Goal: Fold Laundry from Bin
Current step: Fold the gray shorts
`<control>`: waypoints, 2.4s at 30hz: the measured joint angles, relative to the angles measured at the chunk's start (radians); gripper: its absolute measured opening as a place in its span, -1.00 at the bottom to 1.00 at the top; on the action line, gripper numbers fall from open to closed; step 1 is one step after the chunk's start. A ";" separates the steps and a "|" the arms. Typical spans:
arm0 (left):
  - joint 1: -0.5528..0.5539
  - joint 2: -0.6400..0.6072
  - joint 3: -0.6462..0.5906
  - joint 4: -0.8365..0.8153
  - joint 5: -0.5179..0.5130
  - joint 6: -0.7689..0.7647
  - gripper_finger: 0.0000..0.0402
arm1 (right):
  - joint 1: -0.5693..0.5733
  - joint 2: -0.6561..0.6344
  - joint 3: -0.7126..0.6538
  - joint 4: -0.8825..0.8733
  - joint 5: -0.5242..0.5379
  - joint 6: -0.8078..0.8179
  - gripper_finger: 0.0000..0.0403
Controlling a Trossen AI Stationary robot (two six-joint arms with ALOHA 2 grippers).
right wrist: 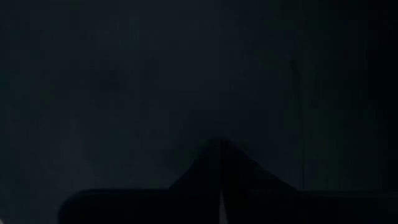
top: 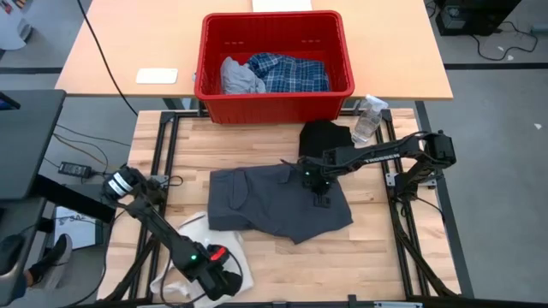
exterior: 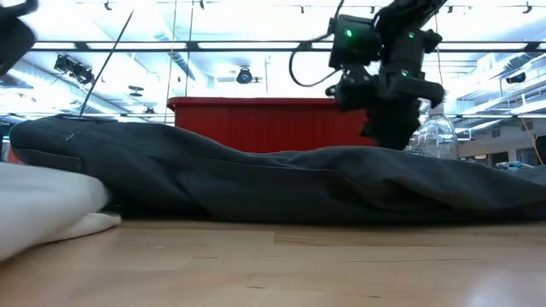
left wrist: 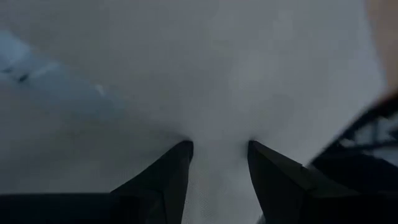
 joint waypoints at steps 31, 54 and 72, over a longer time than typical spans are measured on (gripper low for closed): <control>-0.064 -0.194 0.067 -0.079 -0.677 0.002 -0.08 | 0.215 -0.015 -0.010 0.354 -0.358 0.327 -0.75; 0.268 0.037 0.063 0.102 -0.413 -0.155 0.54 | -0.243 0.011 0.169 0.176 -0.356 -0.027 0.54; 0.449 0.111 0.068 0.081 -0.241 0.045 0.55 | -0.261 0.329 0.149 0.277 -0.475 -0.058 0.55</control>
